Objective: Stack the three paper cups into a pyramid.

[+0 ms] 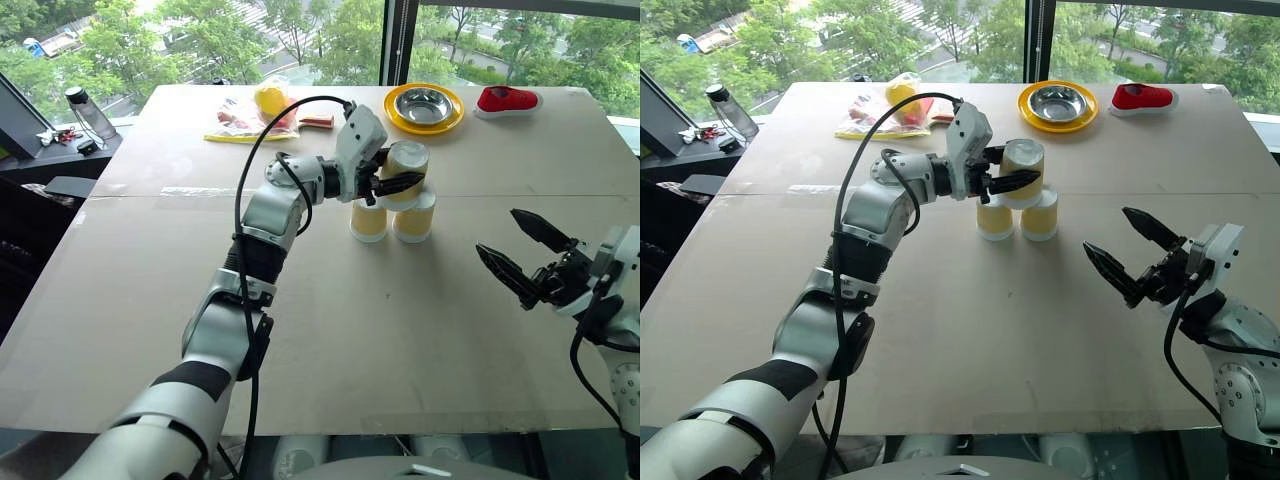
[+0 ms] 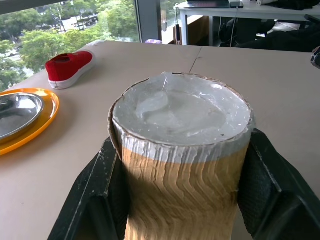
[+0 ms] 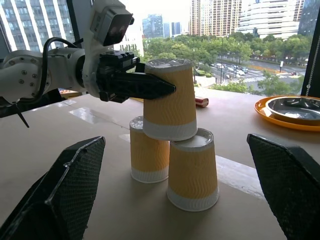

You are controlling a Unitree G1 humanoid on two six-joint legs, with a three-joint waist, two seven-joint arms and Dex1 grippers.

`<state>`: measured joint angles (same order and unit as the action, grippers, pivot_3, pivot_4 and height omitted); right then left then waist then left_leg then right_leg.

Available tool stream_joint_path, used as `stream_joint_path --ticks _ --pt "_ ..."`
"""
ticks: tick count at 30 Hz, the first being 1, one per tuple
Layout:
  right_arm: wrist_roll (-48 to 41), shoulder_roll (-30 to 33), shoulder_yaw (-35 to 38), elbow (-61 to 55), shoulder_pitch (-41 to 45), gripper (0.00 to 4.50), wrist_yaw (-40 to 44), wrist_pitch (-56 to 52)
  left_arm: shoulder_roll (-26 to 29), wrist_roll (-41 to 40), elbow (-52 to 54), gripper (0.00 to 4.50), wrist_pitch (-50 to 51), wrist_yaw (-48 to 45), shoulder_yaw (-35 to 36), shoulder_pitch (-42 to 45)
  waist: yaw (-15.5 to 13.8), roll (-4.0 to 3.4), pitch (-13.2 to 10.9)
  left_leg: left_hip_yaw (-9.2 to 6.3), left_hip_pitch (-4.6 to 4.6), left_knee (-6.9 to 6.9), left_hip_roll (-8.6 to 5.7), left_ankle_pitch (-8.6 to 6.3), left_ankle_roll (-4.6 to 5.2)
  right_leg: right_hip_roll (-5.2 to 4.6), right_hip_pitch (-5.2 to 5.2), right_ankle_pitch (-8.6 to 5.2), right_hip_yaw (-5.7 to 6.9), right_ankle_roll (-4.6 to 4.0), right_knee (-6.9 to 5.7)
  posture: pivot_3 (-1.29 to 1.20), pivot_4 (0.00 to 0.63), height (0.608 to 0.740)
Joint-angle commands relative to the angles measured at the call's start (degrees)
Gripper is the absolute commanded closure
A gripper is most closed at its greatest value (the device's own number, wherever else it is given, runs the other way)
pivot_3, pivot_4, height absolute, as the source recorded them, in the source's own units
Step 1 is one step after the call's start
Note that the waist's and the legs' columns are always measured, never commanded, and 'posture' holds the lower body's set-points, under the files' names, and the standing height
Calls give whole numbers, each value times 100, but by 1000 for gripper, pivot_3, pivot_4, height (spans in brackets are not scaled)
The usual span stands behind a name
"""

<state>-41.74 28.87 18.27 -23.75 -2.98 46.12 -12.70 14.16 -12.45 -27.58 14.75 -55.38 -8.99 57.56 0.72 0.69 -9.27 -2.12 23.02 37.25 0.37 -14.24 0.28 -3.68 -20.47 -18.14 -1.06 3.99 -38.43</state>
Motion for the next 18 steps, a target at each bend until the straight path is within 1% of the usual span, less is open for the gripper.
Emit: stream_joint_path --ticks 1,2,4,5,6,7,13,18 --pt "-133 -8 58 -189 83 0 59 122 49 17 72 2311 -22 -37 69 13 0 0 0 0 0 1 0 0 0 0 0 0 0 0 -1 0 150 740" --pt "-134 -10 53 -190 90 0 58 127 53 11 69 2311 -18 -45 75 14 0 0 0 0 -1 1 0 0 0 0 0 0 0 0 -2 0 150 740" --pt "-139 -10 49 -177 105 0 70 139 62 19 56 1337 -22 -41 79 11 2 0 0 0 -2 1 0 -2 3 0 0 0 0 0 -4 0 150 740" --pt "-145 -13 47 -164 121 0 82 147 88 37 72 1042 15 -51 61 -2 3 0 0 0 -2 1 0 -1 3 0 0 0 0 0 -4 0 150 740" --pt "-147 -17 42 -160 135 0 87 151 101 28 93 607 48 -53 68 -16 3 0 0 1 -3 1 0 -2 3 0 0 0 -1 0 -5 0 150 740" --pt "-151 -25 36 -158 150 0 96 158 93 -9 119 60 100 -18 111 -26 3 0 0 1 -3 1 0 -2 3 0 0 0 -1 0 -6 0 150 740" --pt "-113 -74 -25 -116 177 0 177 196 49 -156 263 60 41 237 389 18 1 0 0 1 -3 2 0 -1 2 0 0 0 -2 0 -6 0 150 740" --pt "-91 -78 -48 -41 164 0 262 225 128 -491 884 60 126 199 690 35 2 0 -1 0 -2 2 0 0 -1 0 -1 0 -1 0 -6 0 150 740"
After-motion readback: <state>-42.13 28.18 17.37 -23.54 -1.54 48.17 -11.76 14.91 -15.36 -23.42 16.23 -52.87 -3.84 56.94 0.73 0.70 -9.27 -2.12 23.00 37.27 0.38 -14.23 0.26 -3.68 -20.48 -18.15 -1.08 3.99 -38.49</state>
